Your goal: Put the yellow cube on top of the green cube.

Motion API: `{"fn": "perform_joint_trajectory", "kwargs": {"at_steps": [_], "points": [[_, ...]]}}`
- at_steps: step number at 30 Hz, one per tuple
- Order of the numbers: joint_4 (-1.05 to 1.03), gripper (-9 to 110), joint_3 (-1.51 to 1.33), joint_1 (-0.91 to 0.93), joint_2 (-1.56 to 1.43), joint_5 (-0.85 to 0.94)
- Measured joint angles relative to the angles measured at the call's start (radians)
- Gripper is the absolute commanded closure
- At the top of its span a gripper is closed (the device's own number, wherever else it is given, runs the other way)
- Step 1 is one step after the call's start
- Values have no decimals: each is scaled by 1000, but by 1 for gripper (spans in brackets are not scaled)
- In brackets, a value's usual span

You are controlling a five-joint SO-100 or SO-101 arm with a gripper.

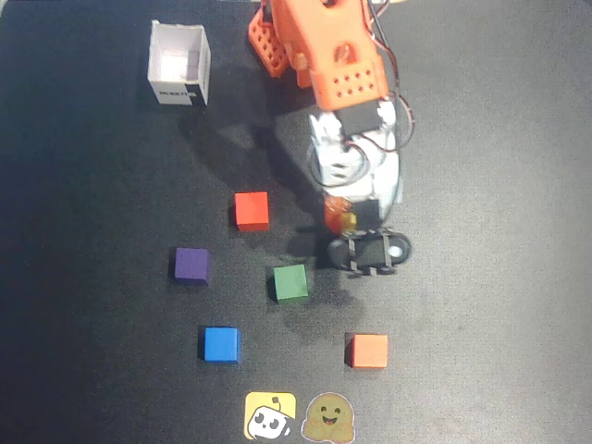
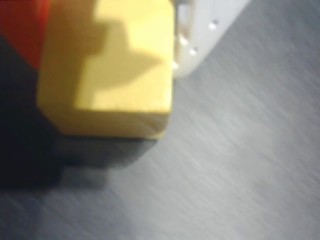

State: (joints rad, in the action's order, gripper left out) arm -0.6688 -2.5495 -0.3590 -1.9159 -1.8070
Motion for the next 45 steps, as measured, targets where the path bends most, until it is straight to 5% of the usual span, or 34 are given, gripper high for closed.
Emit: {"fn": "perform_joint_trajectory", "kwargs": {"at_steps": [10,21,45], "points": [[-265,96,170,129,-173,-37],[-267,96,279,285,-77,29],[-175,96,448,302,213,192]]}}
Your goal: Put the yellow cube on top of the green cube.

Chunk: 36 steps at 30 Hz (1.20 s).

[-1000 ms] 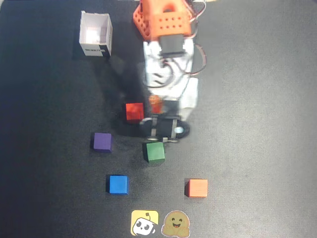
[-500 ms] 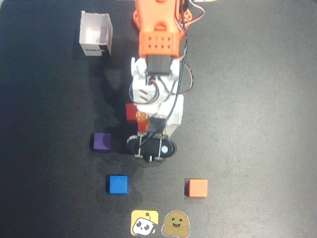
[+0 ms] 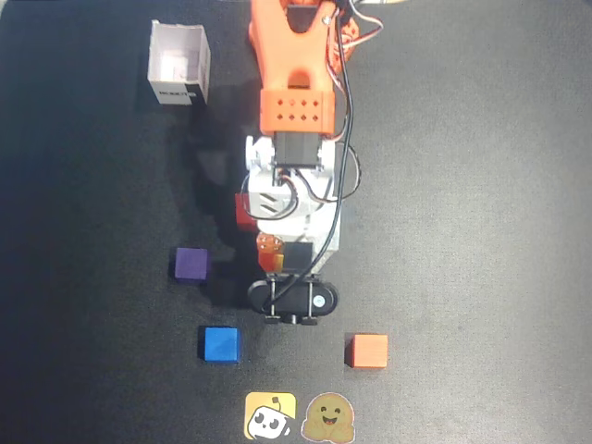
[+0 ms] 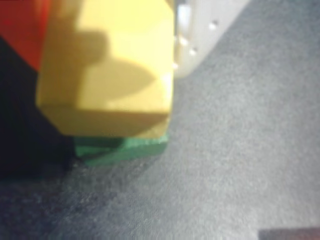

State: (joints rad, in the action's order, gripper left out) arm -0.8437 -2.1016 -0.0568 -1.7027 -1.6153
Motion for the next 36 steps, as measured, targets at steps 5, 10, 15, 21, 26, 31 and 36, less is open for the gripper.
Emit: {"fn": "perform_joint_trajectory", "kwargs": {"at_steps": [5,10,15,21,26,31,36], "points": [[11,96,3,0,20,18],[31,96,5,0,37,17],[38,93,6,0,49,21],[40,89,6,0,49,21],[40,86,6,0,49,21],[40,86,6,-2,51,21],[40,86,6,-2,51,21]]}}
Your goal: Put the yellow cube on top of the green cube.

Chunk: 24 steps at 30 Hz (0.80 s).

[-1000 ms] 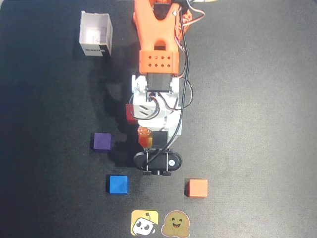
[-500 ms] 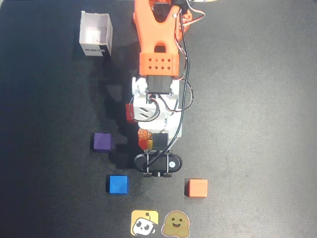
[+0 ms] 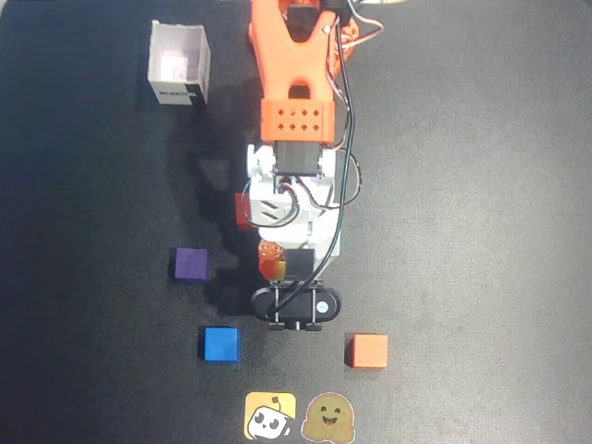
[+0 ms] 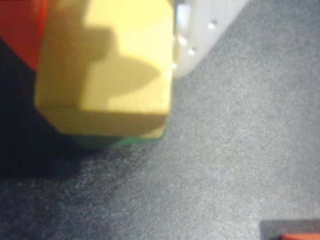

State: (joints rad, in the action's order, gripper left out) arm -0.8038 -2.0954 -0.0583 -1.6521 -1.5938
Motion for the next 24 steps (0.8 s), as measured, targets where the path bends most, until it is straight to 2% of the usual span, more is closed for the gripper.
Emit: {"fn": "perform_joint_trajectory", "kwargs": {"at_steps": [2,4,16,24], "points": [[0,86,0,0,0,0],[0,79,0,0,0,0],[-2,79,-2,0,-5,-12],[-2,79,-20,-12,-160,-52]]}}
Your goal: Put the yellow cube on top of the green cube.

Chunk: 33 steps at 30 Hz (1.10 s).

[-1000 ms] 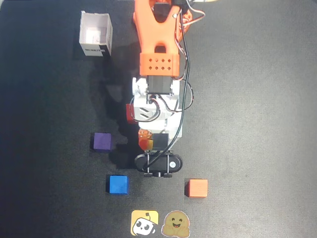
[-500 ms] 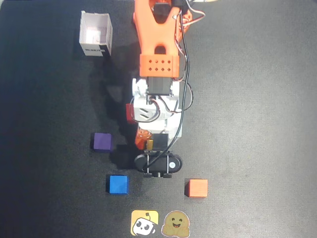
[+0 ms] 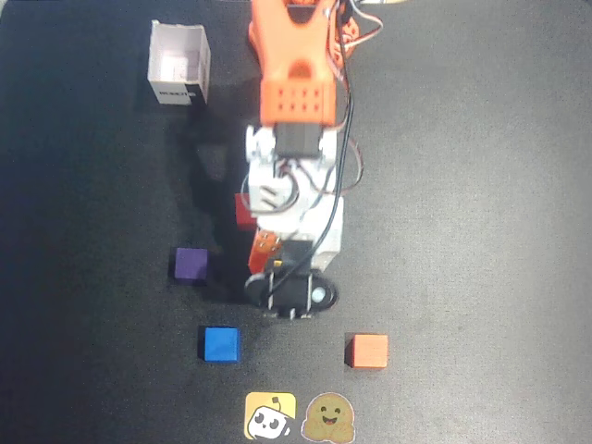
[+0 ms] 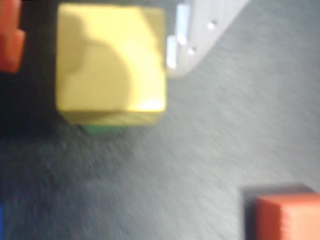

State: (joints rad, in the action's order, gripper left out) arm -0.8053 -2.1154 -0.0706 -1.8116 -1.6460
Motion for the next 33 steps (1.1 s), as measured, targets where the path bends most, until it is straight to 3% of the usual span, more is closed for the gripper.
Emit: {"fn": "perform_joint_trajectory", "kwargs": {"at_steps": [2,5,6,14,23,33], "points": [[0,82,-29,-5,-52,-5],[2,100,-104,-2,-155,-3],[9,101,-141,-2,-198,-2],[6,101,-480,-2,-646,55],[-187,101,-750,-2,-1200,137],[-325,101,-762,2,-1270,167]]}}
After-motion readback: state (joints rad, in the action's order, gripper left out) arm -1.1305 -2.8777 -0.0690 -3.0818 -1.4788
